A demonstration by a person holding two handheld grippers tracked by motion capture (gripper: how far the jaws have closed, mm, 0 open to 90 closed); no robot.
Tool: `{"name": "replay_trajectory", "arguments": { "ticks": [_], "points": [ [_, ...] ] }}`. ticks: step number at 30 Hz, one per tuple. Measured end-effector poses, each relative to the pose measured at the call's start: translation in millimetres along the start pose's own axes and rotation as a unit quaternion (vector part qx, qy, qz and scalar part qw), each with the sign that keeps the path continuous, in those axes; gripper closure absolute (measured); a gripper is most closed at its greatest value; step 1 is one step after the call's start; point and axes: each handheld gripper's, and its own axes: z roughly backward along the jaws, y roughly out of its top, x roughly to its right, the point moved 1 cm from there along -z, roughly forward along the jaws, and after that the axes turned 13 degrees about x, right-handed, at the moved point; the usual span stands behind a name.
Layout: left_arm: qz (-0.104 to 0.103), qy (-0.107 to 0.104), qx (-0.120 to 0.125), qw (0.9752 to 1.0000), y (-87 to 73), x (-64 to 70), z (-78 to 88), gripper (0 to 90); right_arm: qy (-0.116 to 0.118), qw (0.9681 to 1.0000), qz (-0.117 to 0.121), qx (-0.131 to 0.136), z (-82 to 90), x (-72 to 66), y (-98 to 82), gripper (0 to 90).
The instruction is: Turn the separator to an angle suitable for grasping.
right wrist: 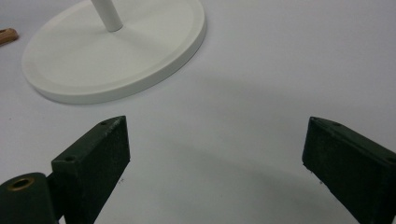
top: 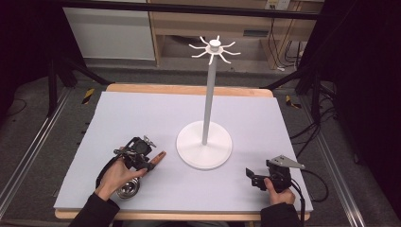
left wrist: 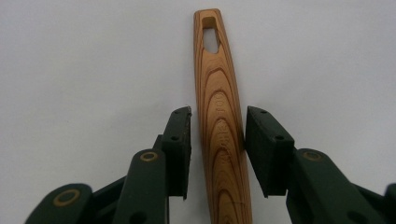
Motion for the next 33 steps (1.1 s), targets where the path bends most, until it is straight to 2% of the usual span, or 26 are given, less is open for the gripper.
{"name": "replay_trajectory", "arguments": {
  "ticks": [7, 9, 11, 14, 22, 25, 33],
  "points": [
    [0.0, 0.0, -0.013, 0.9999, -0.4, 1.7, -6.1, 64.0, 0.001, 1.0, -0.001, -0.004, -0.7, -0.1, -0.3, 8.0],
    [0.007, -0.003, -0.015, 0.9998, -0.2, 2.5, -8.1, 64.0, 0.001, 1.0, -0.002, -0.004, -0.8, -0.2, -0.3, 8.0],
    [0.0, 0.0, -0.019, 0.9998, 0.8, 1.9, -8.4, 64.3, 0.001, 1.0, -0.003, -0.006, -0.9, -0.3, -0.4, 8.0],
    [0.008, 0.0, -0.02, 0.9998, 1.2, 2.3, -9.2, 64.3, 0.002, 1.0, -0.004, -0.008, -1.3, -0.4, -0.4, 8.0],
    [0.0, 0.013, -0.022, 0.9997, 1.4, 6.4, -10.2, 64.1, 0.004, 1.0, -0.004, -0.007, -1.4, -0.2, -0.2, 8.0],
    [0.007, 0.014, -0.021, 0.9996, 1.3, 6.2, -10.1, 65.1, 0.004, 1.0, -0.004, -0.008, -1.9, -0.3, 0.0, 8.0],
    [0.011, 0.019, -0.024, 0.9995, 2.7, 7.4, -10.5, 67.0, 0.008, 0.9998, -0.004, -0.015, -3.3, -0.9, -0.4, 7.9]
  ]
}}
